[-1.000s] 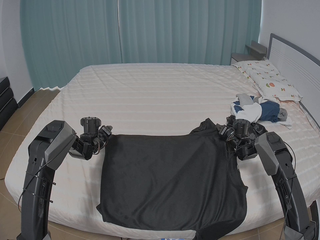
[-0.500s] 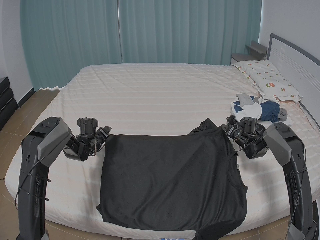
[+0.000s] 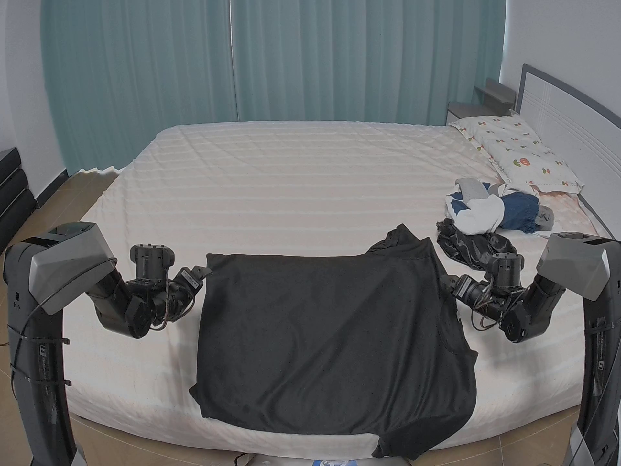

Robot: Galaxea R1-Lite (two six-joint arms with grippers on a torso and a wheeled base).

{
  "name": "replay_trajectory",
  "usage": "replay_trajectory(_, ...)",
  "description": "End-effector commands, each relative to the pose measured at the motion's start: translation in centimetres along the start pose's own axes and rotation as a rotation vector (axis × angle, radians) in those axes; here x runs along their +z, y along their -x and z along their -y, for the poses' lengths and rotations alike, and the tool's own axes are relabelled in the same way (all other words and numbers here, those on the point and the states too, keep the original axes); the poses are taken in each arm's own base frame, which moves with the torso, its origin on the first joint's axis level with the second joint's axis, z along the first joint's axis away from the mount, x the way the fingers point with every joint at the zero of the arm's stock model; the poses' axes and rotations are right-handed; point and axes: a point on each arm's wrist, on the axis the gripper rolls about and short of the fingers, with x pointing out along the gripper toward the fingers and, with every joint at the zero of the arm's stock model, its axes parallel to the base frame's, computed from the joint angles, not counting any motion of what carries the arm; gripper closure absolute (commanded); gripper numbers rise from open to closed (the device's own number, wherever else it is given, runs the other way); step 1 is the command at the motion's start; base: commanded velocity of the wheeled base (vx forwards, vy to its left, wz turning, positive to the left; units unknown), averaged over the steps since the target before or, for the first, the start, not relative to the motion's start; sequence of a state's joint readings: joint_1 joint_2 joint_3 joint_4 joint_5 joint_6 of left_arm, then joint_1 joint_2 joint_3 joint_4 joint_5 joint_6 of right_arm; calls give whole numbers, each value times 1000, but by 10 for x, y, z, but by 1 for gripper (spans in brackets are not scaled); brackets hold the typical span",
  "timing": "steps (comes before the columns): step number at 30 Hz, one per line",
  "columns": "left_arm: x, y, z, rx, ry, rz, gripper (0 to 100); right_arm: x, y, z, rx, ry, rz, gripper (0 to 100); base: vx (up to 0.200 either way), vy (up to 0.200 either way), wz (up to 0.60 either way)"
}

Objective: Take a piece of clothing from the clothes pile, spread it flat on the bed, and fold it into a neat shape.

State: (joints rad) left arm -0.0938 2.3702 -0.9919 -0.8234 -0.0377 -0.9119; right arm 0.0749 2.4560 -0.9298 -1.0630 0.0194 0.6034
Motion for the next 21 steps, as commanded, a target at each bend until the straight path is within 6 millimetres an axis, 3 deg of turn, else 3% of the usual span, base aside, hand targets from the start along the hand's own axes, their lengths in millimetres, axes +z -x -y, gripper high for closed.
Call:
replay_trajectory(1, -46, 92, -17, 11, -12, -148, 0, -27, 112, 5, 73, -118, -115, 0, -200, 0, 0)
replay_trajectory(3, -49, 92, -18, 14, -15, -156, 0, -30, 114, 8, 80, -137, -132, 0, -200, 0, 0)
replay_trajectory(11, -68, 86, -22, 41, -82, -209, 0, -53, 113, 24, 82, -178, -188, 0, 0, 0, 0)
replay_trajectory(21, -72, 75, -18, 23, -146, -213, 0, -55, 112, 22, 97, -174, -181, 0, 0, 0, 0)
